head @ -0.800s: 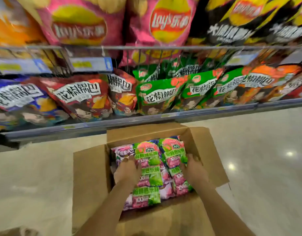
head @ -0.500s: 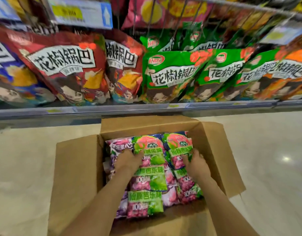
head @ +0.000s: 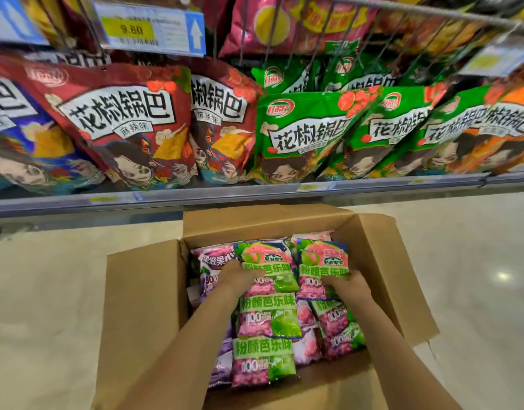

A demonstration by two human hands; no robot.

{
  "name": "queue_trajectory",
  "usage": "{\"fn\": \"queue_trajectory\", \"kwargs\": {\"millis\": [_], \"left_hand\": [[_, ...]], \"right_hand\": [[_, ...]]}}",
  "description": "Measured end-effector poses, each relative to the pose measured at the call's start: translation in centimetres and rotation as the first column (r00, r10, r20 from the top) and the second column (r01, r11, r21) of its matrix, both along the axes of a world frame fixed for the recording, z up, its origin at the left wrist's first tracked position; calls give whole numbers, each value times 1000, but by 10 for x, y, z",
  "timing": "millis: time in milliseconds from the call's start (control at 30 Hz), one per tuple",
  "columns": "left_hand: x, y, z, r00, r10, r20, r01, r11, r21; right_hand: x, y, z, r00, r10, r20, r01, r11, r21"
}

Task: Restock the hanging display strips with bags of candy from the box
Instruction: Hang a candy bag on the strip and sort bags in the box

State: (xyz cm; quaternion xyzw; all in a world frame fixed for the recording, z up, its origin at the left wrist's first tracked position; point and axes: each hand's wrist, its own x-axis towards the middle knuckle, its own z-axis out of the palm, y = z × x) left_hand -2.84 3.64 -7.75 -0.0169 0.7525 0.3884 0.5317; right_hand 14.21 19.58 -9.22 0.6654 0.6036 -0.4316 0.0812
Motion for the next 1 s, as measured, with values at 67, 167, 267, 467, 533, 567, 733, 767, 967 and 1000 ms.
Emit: {"fn": "queue_trajectory", "kwargs": {"millis": [67,167,267,467,533,567,733,767,967,1000], "left_hand": [[1,-4,3,998,58,13,-59,996,62],[3,-12,13,989,140,42,-144,981,133],[7,-22,25,976,207,64,-216,955,205],[21,-37,65,958,273,82,-284,886,365],[22,-40,87,951,306,48,-298,865,402],[22,-40,102,942,335,28,-315,851,419],[16,-37,199,893,451,-1,-383,760,525],[14,-37,222,885,466,5,-395,744,539],[0,-49,376,871,491,-20,-368,679,636],[-3,-52,404,863,503,-38,-355,659,663]], "right_hand": [[-3,-9,14,988,-113,-107,107,992,-66],[0,-21,33,943,-230,-239,192,966,-173],[7,-31,55,897,-278,-344,221,955,-196],[13,-55,109,767,-348,-539,259,937,-236],[9,-63,135,739,-342,-580,253,939,-231],[7,-66,148,723,-345,-599,262,939,-225],[-8,-74,242,620,-347,-704,295,934,-201],[-11,-74,263,599,-330,-730,285,940,-191],[-32,-84,414,529,-217,-820,233,967,-106],[-36,-86,441,524,-192,-829,225,971,-83]]}}
